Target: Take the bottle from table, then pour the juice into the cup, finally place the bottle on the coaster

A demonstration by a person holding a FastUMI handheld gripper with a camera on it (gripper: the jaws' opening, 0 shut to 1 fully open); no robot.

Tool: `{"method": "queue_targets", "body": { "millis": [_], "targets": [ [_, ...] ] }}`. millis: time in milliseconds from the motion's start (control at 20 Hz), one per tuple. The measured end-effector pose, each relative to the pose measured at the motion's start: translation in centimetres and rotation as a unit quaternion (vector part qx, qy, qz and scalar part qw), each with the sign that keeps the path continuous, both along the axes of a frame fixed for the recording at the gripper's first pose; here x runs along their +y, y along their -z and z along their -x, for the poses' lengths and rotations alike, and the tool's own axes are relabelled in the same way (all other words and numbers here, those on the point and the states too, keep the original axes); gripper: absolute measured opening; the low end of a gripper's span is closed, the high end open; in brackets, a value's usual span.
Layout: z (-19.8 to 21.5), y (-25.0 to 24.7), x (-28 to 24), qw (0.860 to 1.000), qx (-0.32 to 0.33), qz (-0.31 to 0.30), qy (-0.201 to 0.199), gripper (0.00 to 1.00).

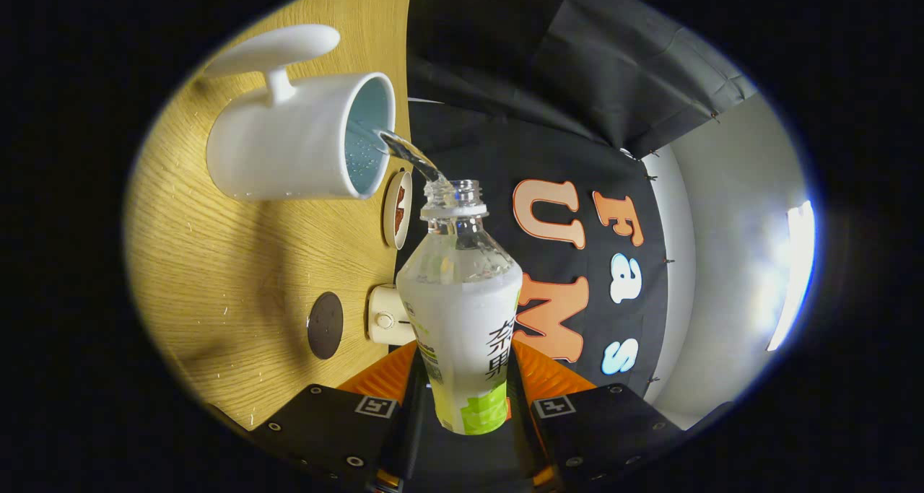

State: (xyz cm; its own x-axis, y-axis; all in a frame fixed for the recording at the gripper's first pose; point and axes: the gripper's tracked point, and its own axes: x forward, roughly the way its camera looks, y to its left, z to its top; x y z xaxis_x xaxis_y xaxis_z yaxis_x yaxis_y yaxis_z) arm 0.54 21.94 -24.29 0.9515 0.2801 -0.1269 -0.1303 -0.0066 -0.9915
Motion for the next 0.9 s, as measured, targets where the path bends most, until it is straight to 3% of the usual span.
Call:
{"method": "queue_targets", "body": {
  "millis": [900],
  "targets": [
    [-0.4, -2.0, 0.0, 0.998, -0.028, 0.049, -0.017, 0.54]
  ]
}}
